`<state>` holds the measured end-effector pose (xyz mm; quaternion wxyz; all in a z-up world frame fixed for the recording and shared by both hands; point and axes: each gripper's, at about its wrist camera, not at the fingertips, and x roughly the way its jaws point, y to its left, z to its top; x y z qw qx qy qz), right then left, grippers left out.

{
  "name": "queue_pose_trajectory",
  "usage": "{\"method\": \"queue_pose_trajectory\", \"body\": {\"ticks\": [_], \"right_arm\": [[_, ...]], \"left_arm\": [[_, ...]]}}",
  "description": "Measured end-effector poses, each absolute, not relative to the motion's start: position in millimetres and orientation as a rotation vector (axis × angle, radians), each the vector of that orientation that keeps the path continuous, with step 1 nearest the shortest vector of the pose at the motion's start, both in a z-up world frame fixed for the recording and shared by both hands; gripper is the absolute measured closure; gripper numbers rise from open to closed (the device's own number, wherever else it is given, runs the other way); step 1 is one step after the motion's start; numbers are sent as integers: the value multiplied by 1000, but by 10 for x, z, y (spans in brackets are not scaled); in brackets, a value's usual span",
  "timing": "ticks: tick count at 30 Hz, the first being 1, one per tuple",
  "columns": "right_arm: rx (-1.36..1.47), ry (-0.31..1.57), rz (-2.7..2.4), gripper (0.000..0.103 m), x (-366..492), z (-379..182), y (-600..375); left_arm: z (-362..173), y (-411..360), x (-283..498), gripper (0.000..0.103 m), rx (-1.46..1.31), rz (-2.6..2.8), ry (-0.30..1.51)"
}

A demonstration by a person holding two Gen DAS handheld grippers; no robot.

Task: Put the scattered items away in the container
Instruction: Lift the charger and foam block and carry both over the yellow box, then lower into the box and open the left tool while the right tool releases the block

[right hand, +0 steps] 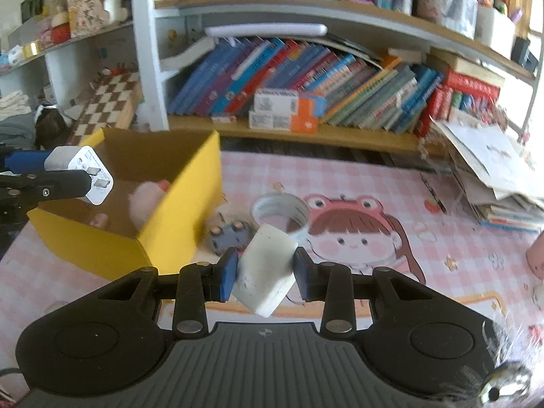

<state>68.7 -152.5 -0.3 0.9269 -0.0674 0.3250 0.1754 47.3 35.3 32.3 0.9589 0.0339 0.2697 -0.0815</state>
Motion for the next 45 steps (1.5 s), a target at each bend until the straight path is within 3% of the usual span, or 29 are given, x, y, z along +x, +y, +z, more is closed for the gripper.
{"method": "queue_pose_trajectory", "body": {"ticks": [25, 32, 45], "right_arm": [[-314, 525, 545, 70, 1004, 509, -410], [-358, 488, 596, 70, 1303, 668, -155], [-405, 589, 690, 70, 1766, 458, 299]], "left_arm": [[374, 1219, 740, 53, 172, -74, 511], [277, 1199, 933, 53, 228, -104, 583], [-59, 1082, 1011, 53, 176, -161, 682]]}}
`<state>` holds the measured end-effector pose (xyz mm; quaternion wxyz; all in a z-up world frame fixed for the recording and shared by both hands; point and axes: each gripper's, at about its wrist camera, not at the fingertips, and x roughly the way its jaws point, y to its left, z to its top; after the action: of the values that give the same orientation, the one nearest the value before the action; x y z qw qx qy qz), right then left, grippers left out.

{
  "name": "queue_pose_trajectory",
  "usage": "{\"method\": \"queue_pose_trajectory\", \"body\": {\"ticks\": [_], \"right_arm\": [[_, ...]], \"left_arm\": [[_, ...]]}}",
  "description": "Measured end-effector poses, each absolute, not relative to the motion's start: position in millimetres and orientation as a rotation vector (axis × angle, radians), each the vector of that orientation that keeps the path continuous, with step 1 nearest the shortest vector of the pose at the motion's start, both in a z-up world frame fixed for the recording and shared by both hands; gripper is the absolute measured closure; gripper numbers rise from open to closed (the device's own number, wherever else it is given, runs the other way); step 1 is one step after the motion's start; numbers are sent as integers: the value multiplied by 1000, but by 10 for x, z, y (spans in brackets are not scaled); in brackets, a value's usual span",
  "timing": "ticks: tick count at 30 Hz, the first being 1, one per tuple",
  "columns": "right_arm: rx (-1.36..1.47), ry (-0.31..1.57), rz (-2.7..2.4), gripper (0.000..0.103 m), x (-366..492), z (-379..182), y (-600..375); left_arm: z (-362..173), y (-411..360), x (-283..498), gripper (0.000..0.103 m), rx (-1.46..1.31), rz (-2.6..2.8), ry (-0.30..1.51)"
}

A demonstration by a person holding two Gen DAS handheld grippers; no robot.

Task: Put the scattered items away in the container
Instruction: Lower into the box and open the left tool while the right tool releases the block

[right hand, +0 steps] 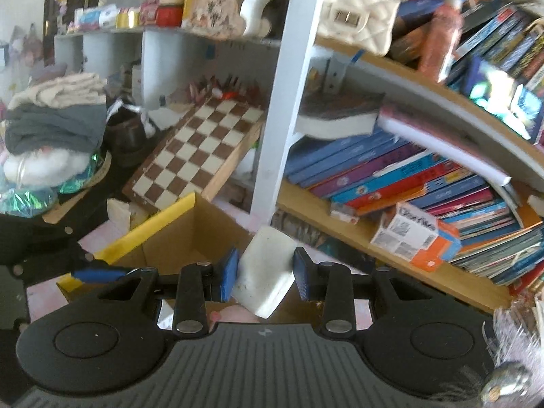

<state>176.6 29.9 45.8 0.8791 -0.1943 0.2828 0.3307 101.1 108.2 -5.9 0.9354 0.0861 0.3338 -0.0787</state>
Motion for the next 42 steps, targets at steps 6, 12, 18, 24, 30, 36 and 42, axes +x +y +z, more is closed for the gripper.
{"method": "queue_pose_trajectory", "body": {"ticks": [6, 12, 18, 24, 30, 36, 42], "right_arm": [[-393, 667, 714, 70, 1965, 238, 446], [-379, 728, 746, 71, 2107, 53, 608], [-400, 773, 782, 71, 2217, -129, 780], [-418, 798, 812, 71, 2316, -301, 953], [-447, 820, 835, 71, 2387, -475, 1136], [-516, 844, 852, 71, 2421, -667, 1292], [-531, 849, 868, 72, 2442, -738, 1357]], "left_arm": [[-182, 1050, 1077, 53, 155, -162, 716], [-308, 998, 1161, 53, 147, -189, 758], [-414, 1044, 1241, 53, 97, -206, 799], [-470, 1088, 1297, 53, 69, -210, 825], [-513, 1182, 1346, 52, -21, -221, 846], [-490, 1267, 1353, 53, -77, -211, 841], [-583, 1291, 1378, 53, -66, -200, 880]]}}
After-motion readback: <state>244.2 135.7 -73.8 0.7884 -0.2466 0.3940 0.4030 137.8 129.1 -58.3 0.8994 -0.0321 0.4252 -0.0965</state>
